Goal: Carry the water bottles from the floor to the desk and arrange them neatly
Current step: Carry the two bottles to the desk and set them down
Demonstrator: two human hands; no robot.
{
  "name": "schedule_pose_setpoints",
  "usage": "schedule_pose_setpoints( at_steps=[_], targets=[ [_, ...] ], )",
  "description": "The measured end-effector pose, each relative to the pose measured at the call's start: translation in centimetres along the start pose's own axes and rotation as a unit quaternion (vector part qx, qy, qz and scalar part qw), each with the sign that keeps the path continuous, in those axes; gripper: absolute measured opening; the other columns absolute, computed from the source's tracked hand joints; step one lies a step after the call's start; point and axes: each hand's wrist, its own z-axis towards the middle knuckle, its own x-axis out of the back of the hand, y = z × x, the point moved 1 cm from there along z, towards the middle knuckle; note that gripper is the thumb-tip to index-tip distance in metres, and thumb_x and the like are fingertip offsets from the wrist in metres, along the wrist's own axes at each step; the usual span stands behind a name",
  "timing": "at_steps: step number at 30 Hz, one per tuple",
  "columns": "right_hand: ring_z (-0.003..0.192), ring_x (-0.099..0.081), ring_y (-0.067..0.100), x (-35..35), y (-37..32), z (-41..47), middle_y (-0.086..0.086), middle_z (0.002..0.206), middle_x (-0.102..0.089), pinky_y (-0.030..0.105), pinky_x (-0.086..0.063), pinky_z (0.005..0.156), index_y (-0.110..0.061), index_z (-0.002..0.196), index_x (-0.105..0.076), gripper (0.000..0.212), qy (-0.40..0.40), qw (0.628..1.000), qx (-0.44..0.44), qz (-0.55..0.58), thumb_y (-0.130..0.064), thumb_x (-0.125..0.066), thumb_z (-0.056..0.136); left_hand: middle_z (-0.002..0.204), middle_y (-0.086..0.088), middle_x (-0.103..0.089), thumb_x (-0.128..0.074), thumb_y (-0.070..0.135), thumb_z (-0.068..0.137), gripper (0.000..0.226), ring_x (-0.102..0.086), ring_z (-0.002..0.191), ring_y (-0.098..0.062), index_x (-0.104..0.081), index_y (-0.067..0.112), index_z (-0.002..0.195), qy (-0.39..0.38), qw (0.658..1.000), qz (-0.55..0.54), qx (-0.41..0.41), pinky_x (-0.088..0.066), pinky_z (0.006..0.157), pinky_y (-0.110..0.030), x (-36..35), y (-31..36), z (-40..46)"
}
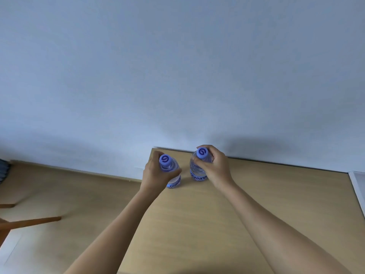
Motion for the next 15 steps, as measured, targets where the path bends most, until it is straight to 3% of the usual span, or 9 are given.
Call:
schedule_pose_setpoints(
  at_steps=[3, 6, 10, 12, 15],
  targets=[
    [0.083, -0.063, 0.004, -0.1, 0.2, -0.3, -0.007, 0.090, -0.069, 0.014, -0.047, 0.073, -0.016, 0.094, -0.064, 0.022, -0.002, 1.000, -0.001, 0.007, -0.009, -0.079, 0.079, 0.092, 0.013, -0.059, -0.090, 0.028, 0.062, 0.050, -0.056, 0.079, 0.015, -0.049, 0.038, 0.090, -0.005, 1.000, -0.012, -0.008, -0.042, 0.058, -0.003, 0.0, -0.8, -0.4],
    [0.086, -0.062, 0.003, 0.0, 0.1, -0.2, -0.012, 0.094, -0.067, 0.011, -0.046, 0.075, -0.017, 0.098, -0.063, 0.025, -0.013, 1.000, -0.005, -0.002, -0.010, -0.078, 0.080, 0.097, 0.012, -0.061, -0.088, 0.033, 0.065, 0.047, -0.058, 0.084, 0.011, -0.051, 0.040, 0.094, -0.014, 0.999, -0.028, -0.011, -0.044, 0.061, -0.004, -0.1, -1.2, -0.7],
    [0.106, -0.049, -0.022, 0.5, -0.3, -0.6, -0.022, 0.125, -0.056, -0.002, -0.036, 0.087, -0.025, 0.133, -0.054, 0.060, -0.054, 0.998, -0.017, -0.013, -0.016, -0.081, 0.080, 0.098, 0.010, -0.064, -0.087, 0.035, 0.068, 0.046, -0.060, 0.084, 0.010, -0.051, 0.040, 0.097, -0.025, 0.999, -0.039, -0.011, -0.045, 0.061, -0.006, 0.0, -1.1, -0.9],
    [0.110, -0.041, -0.029, 1.1, -0.4, -1.1, -0.028, 0.130, -0.048, -0.007, -0.030, 0.087, -0.030, 0.139, -0.047, 0.070, -0.054, 0.998, -0.014, -0.012, -0.018, -0.082, 0.080, 0.100, 0.011, -0.064, -0.086, 0.031, 0.069, 0.048, -0.060, 0.085, 0.010, -0.053, 0.036, 0.103, -0.027, 0.998, -0.046, -0.010, -0.045, 0.063, -0.007, 0.1, -0.9, -1.3],
    [0.122, -0.038, -0.016, 2.1, -0.6, -2.1, -0.030, 0.135, -0.043, -0.009, -0.027, 0.087, -0.034, 0.142, -0.043, 0.073, -0.042, 0.999, -0.019, -0.019, -0.020, -0.081, 0.081, 0.101, 0.017, -0.062, -0.085, 0.023, 0.072, 0.051, -0.058, 0.088, 0.013, -0.051, 0.035, 0.109, -0.009, 0.998, -0.066, -0.018, -0.043, 0.065, -0.005, 0.5, -0.2, -2.4]
  ],
)
